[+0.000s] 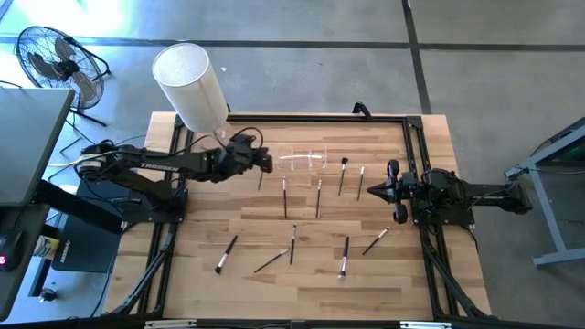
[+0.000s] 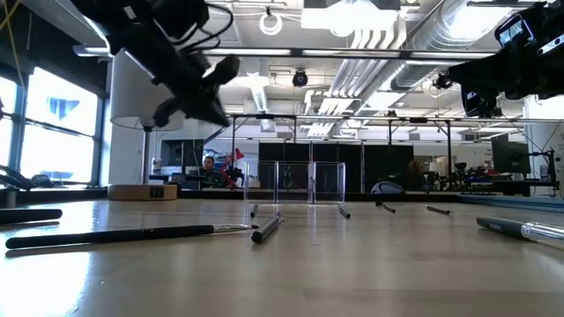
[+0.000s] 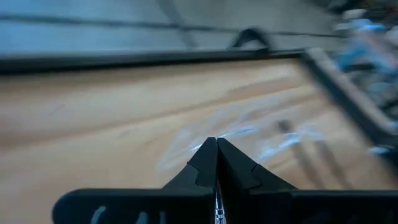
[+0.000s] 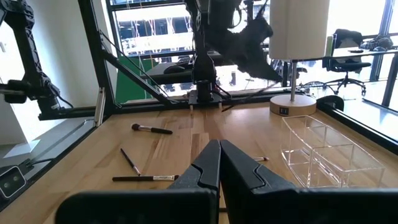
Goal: Put items in baskets/containers
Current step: Put the left black liner brush into the transparent organizer
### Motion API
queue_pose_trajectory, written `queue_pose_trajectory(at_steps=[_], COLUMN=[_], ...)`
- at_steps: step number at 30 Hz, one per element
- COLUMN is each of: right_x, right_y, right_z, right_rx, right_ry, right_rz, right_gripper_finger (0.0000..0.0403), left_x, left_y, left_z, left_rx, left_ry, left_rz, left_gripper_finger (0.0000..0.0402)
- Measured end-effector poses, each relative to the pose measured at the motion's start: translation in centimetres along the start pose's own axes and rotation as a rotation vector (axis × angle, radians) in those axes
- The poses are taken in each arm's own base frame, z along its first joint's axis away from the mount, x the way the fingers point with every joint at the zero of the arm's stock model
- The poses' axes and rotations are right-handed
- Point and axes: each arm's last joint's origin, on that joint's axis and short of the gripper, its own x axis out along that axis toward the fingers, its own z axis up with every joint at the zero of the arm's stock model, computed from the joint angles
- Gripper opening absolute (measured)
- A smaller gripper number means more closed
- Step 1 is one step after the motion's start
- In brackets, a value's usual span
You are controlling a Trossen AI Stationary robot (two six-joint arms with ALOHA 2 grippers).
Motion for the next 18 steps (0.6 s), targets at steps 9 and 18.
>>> queue_pose_trajectory(at_steps=[9, 18], right_x=[0.0, 0.0], right_y=[0.0, 0.0], right_z=[0.0, 0.0], right_rx=[0.000, 0.000], right_ry=[0.000, 0.000], right_rz=[0.001, 0.000], right_gripper_finger=[0.0000, 0.0000], left_x=[0.0, 2.2], left_y=[-1.6, -1.1], left_z=[3.0, 4.7], left_rx=[0.173, 0.362], left_ry=[-0.219, -0.419], left_rz=[-0.227, -0.399], left_gripper_finger=[0.0000, 0.0000])
